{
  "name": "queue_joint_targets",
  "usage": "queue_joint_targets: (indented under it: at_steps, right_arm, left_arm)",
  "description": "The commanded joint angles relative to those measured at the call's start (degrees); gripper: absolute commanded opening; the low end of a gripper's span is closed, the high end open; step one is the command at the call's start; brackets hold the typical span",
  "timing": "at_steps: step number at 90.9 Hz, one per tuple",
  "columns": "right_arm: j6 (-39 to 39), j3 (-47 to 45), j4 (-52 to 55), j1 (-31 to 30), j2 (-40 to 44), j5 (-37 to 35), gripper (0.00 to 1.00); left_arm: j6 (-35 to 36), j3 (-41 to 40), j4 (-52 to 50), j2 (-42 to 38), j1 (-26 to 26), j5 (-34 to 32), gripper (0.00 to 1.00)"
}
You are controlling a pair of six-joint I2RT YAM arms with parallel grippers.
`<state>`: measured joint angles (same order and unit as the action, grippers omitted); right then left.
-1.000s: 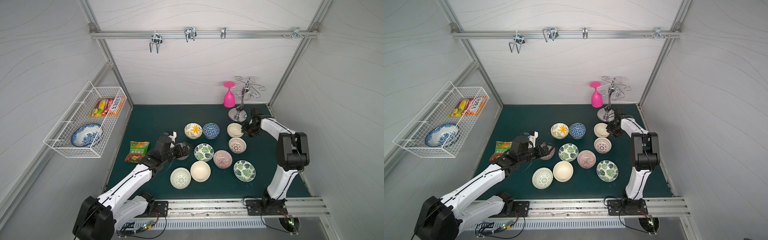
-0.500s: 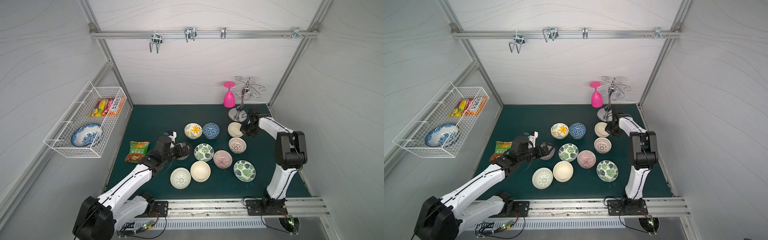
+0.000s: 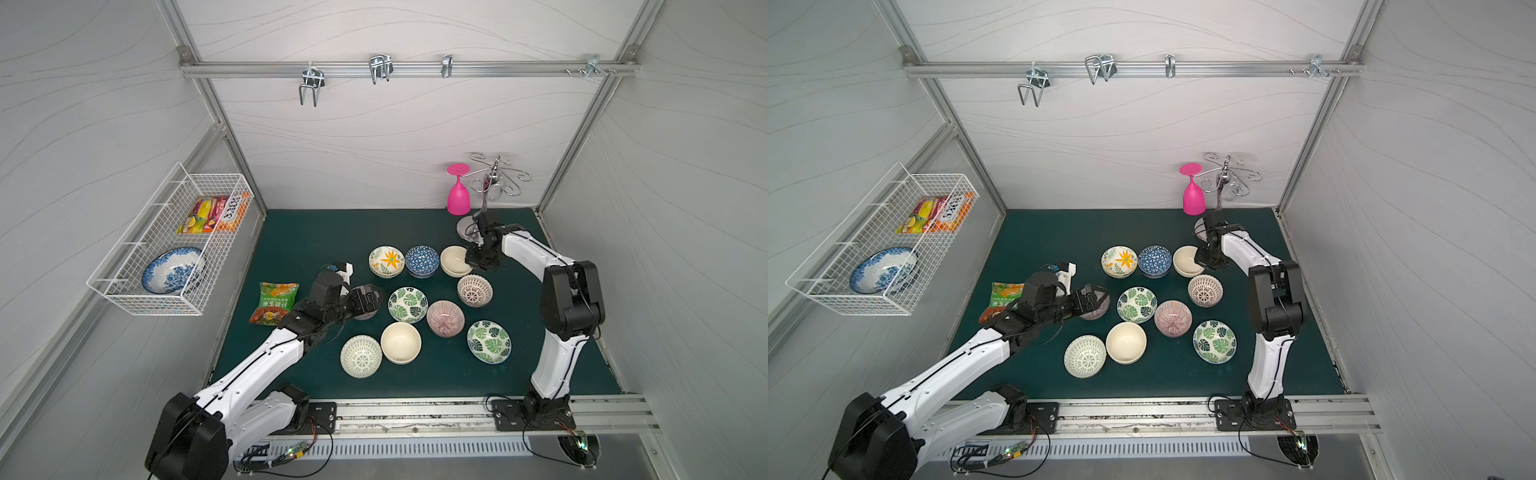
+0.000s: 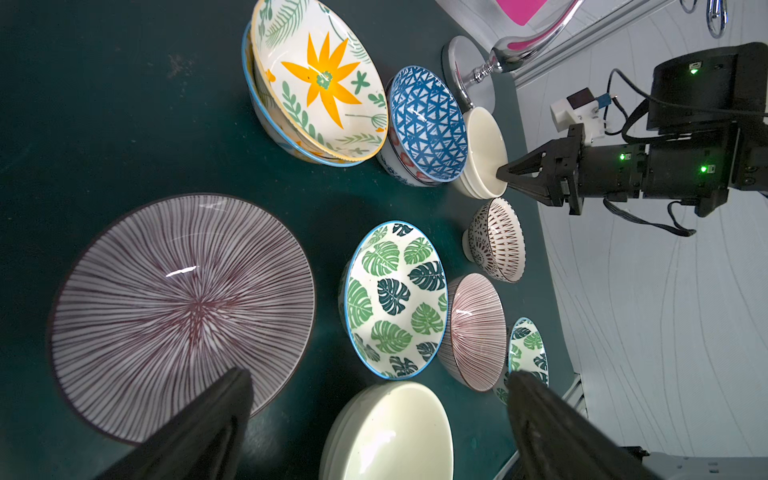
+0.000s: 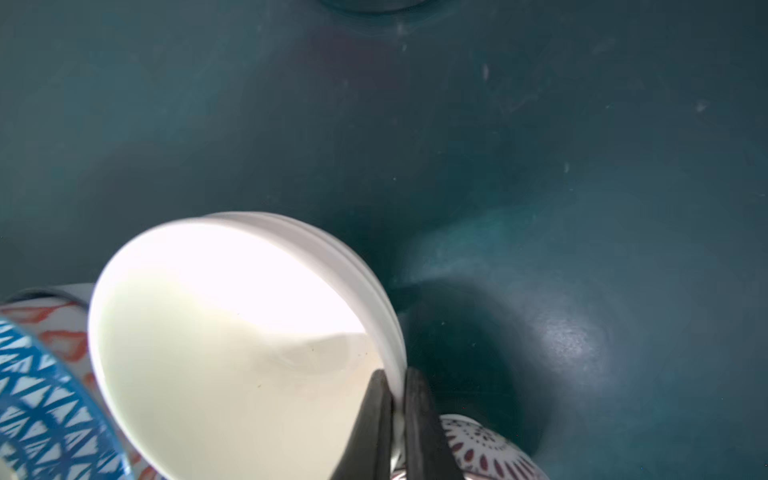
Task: Stack the bowls
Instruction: Move the bowl to the center of the board.
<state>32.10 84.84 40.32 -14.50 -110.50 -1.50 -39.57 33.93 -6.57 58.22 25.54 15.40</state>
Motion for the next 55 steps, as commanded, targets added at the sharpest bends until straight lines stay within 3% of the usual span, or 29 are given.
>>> queue_joint_targets:
  at_steps: [1,23,32,44,55]
  right_arm:
    - [-0.2,2.2,1.0,0.1,-0.9,0.0,0.00]
    - [-0.5,3.7,2.2,-0.1,-2.4,0.4,0.03]
    - [-0.9,3.9,2.2,-0.3,-2.1,0.4,0.15]
    - [-1.0,3.7,1.5,-0.6,-0.8,1.3,0.44]
    - [-1.4,3.8,2.3,-0.8,2.1,0.5,0.51]
  left_arm:
    - [-0.2,1.3,1.1,-0.9,-0.4,-0.5,1.00]
    - [-0.1,1.2,1.2,-1.0,-0.3,-0.5,1.00]
    - [-0.1,1.3,1.3,-0.8,-0.3,-0.6,1.00]
    - [0.1,1.5,1.2,-0.6,-0.3,-0.5,1.00]
    - [0.2,1.3,1.1,-0.8,-0.3,-0.7,1.00]
